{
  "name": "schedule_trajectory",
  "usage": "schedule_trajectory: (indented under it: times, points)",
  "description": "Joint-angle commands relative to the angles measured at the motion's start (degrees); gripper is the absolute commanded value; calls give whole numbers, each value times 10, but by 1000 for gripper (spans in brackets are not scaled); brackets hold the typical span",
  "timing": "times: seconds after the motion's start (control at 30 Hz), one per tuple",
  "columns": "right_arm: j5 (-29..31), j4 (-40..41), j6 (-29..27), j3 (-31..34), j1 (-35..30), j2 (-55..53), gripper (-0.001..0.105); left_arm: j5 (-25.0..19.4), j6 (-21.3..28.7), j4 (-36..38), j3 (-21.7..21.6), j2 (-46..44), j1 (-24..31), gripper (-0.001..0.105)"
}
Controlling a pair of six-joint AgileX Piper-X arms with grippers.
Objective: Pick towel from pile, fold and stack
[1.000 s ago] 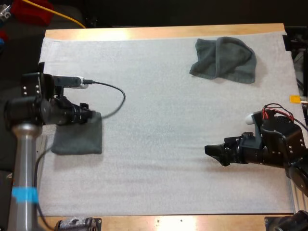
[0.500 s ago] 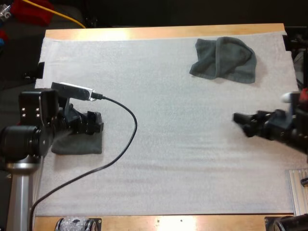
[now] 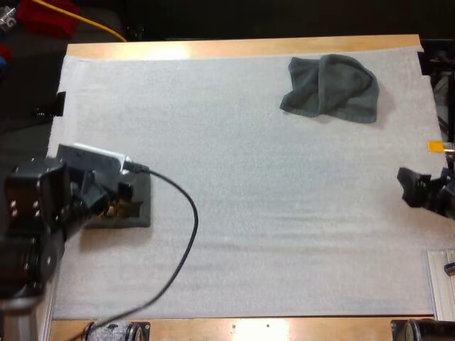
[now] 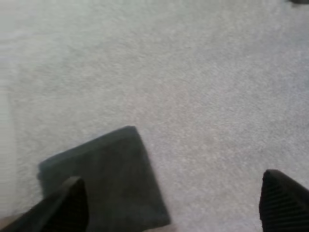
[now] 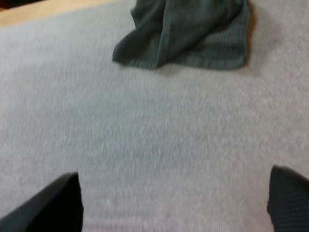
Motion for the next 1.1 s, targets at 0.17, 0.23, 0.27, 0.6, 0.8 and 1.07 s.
schedule_trajectory:
  times: [0.17,0.23,0.27,0.6,0.8,1.07]
  points:
    - [0,28,-15,-6,-1,-92,76,-11,0,2,37,-106,-3,70]
    - [-1,38,-15,-6,-1,-118,76,-11,0,2,48,-137,-3,70]
    - [-2,46,-15,-6,-1,-139,76,-10,-1,3,55,-163,-3,70]
    - [-8,99,-15,-6,-1,-297,76,-6,-9,66,91,-333,-3,70]
    - [-8,124,-15,6,-1,-381,76,-6,-9,104,115,-409,-3,70]
    - [-7,153,-16,25,-1,-428,76,-6,-9,120,148,-525,-3,70]
